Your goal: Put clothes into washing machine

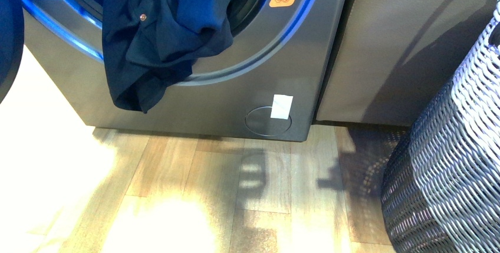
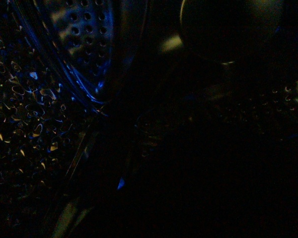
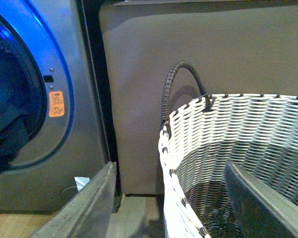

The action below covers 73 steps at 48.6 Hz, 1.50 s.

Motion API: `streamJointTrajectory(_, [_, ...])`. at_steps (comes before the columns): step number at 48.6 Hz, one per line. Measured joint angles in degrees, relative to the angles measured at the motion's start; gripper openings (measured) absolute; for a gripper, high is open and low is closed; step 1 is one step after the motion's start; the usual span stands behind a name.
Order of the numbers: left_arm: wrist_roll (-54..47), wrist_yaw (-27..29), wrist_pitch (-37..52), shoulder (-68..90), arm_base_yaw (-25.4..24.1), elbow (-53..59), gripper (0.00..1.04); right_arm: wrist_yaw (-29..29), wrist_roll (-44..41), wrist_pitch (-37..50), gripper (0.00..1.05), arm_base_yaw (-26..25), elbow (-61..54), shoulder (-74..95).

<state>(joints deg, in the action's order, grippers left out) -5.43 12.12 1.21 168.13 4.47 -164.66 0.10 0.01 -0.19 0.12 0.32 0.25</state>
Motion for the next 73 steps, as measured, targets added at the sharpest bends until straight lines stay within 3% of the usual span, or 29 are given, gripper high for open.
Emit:
streamJointTrajectory(11, [0.09, 0.68, -1.90, 0.00, -0.09, -0.33, 0.09, 0.00, 0.04, 0.00, 0.99, 0.00, 0.00, 0.00])
streamJointTrajectory(26, [-2.01, 8.59, -9.03, 0.00, -1.22, -0.57, 0.09, 0.02, 0.02, 0.00, 0.97, 0.00, 0.00, 0.00])
streamJointTrajectory(34, [-1.46, 7.87, -13.44, 0.02, -1.49, -0.68, 0.09, 0.00, 0.02, 0.00, 0.97, 0.00, 0.00, 0.00])
streamJointTrajectory(64, [-1.46, 1.75, -19.39, 0.52, -1.18, -0.68, 1.03, 0.00, 0.00, 0.02, 0.97, 0.00, 0.00, 0.00])
streamJointTrajectory(67, [-1.42, 0.77, -19.96, 0.52, -1.07, -0.68, 1.02, 0.00, 0.02, 0.00, 0.97, 0.00, 0.00, 0.00])
streamJointTrajectory(73, [-1.25, -1.07, -21.66, 0.52, -0.96, -0.68, 0.91, 0.00, 0.02, 0.00, 0.97, 0.00, 0.00, 0.00])
